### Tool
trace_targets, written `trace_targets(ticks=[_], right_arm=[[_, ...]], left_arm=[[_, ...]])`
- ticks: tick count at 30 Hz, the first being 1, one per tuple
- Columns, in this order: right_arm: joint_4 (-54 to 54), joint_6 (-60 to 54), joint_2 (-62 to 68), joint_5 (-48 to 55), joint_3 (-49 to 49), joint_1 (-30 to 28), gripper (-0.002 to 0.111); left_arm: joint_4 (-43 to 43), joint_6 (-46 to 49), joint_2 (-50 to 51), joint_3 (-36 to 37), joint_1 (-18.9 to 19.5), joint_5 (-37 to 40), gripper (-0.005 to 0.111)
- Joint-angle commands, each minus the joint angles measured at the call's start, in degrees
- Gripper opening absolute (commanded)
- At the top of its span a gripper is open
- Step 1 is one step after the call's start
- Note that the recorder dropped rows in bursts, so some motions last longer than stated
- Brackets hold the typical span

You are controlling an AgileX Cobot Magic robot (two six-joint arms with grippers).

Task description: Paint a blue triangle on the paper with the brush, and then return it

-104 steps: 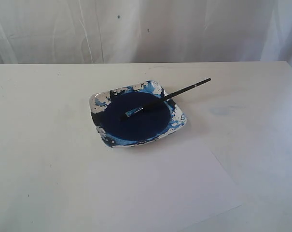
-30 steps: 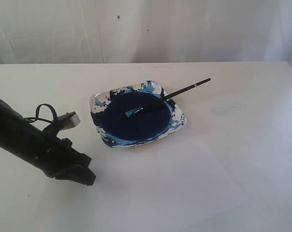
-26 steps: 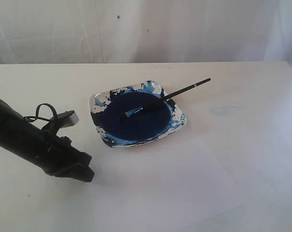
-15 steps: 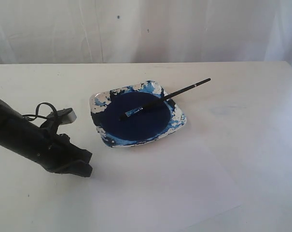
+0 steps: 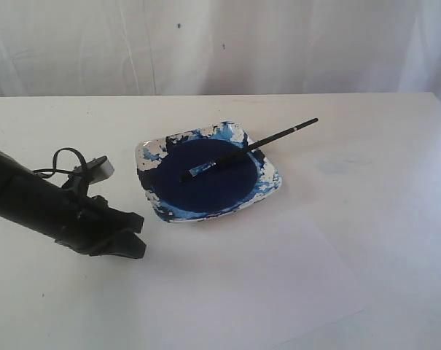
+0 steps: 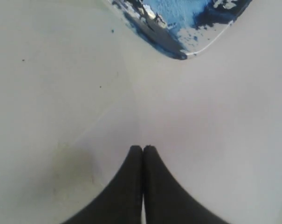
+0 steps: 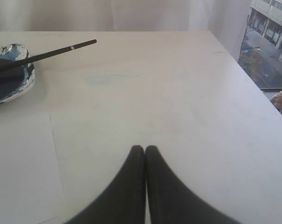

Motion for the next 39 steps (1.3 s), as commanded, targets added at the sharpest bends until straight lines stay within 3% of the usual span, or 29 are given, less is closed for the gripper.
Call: trace_targets(ticks=[1,12,20,25,39], right_arm=[[0.0,-0.2,-0.3,-0.4,0.1,-0.5,0.000],[0.0,-0.2,-0.3,-0.4,0.1,-0.5,0.000],[0.0,-0.2,-0.3,-0.4,0.1,-0.5,0.000],[0.0,-0.2,-0.3,-0.4,0.1,-0.5,0.000],[0.0,-0.2,-0.3,-0.4,0.1,-0.5,0.000]], left_arm=[[-1.2,0.2,-0.2,-0.2,-0.2,1.4,0.000],[-1.3,0.2,4.8,-0.2,-0.2,2.6,0.000],[-1.4,0.3,4.8,-0.2,-0.2,1.6,0.000],[0.4,0.2,3.0,-3.3,-0.2,7.0,0.000],[3.5,-0.4,3.4,-3.3,-0.2,6.6,0.000]])
